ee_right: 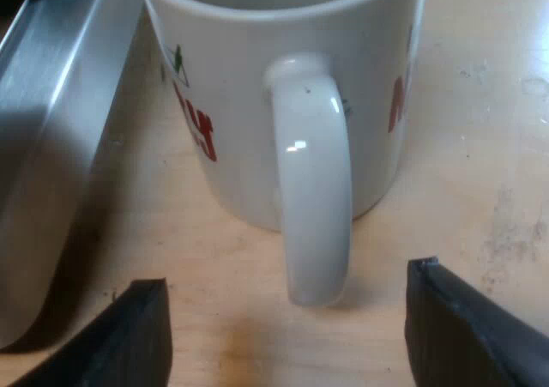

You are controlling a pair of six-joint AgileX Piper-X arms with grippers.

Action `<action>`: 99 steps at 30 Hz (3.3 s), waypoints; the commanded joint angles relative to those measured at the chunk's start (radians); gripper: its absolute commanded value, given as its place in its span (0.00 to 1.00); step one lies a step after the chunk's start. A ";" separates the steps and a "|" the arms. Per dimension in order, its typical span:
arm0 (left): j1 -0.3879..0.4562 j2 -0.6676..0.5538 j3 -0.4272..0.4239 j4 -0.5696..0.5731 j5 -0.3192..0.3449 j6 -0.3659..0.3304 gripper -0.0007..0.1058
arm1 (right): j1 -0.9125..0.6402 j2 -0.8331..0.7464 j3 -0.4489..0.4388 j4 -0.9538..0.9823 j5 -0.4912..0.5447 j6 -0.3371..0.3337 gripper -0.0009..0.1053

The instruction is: Place mug into machine

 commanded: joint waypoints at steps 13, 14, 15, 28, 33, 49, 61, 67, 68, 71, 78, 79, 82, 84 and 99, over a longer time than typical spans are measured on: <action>-0.005 -0.003 -0.009 -0.018 -0.005 -0.003 0.66 | -0.037 0.061 -0.012 -0.142 0.035 0.007 0.56; -0.005 -0.003 -0.009 -0.018 -0.002 -0.003 0.66 | -0.049 0.061 -0.012 -0.142 0.018 0.006 0.56; -0.005 -0.003 -0.009 -0.018 -0.001 -0.003 0.66 | -0.052 0.061 -0.012 -0.142 0.014 0.006 0.56; -0.005 -0.003 -0.009 -0.018 -0.002 -0.003 0.66 | -0.061 0.133 -0.087 -0.141 -0.036 -0.038 0.56; -0.005 -0.003 -0.009 -0.018 -0.002 -0.003 0.66 | -0.061 0.147 -0.105 -0.135 -0.036 -0.038 0.56; -0.005 -0.003 0.001 -0.016 -0.039 -0.003 0.66 | -0.057 0.149 -0.134 -0.060 -0.031 -0.039 0.01; -0.005 -0.031 0.008 -0.016 -0.052 -0.042 0.66 | 0.063 -0.044 -0.006 0.039 0.075 -0.040 0.01; -0.005 -0.113 0.008 -0.016 -0.062 -0.057 0.66 | 0.084 -0.233 0.035 0.122 0.082 -0.040 0.01; -0.005 -0.130 0.008 -0.014 -0.064 -0.057 0.66 | 0.084 -0.275 0.035 0.169 0.093 -0.040 0.01; -0.005 -0.186 0.006 0.009 -0.073 -0.057 0.66 | 0.084 -0.386 0.035 0.281 0.097 -0.040 0.01; -0.005 -0.336 0.006 0.148 -0.127 -0.057 0.66 | 0.084 -0.681 0.022 0.517 0.079 -0.051 0.01; -0.005 -0.351 0.006 0.157 -0.129 -0.057 0.66 | 0.084 -0.696 0.017 0.535 0.072 -0.054 0.01; -0.005 -0.411 0.006 0.199 -0.148 -0.057 0.66 | 0.084 -0.796 -0.020 0.689 0.038 -0.078 0.01; -0.005 -0.443 0.006 0.219 -0.156 -0.057 0.66 | 0.084 -0.853 -0.045 0.768 0.033 -0.080 0.01; -0.005 -0.544 0.006 0.411 -0.277 -0.093 0.66 | 0.084 -1.062 -0.190 1.125 -0.265 -0.145 0.01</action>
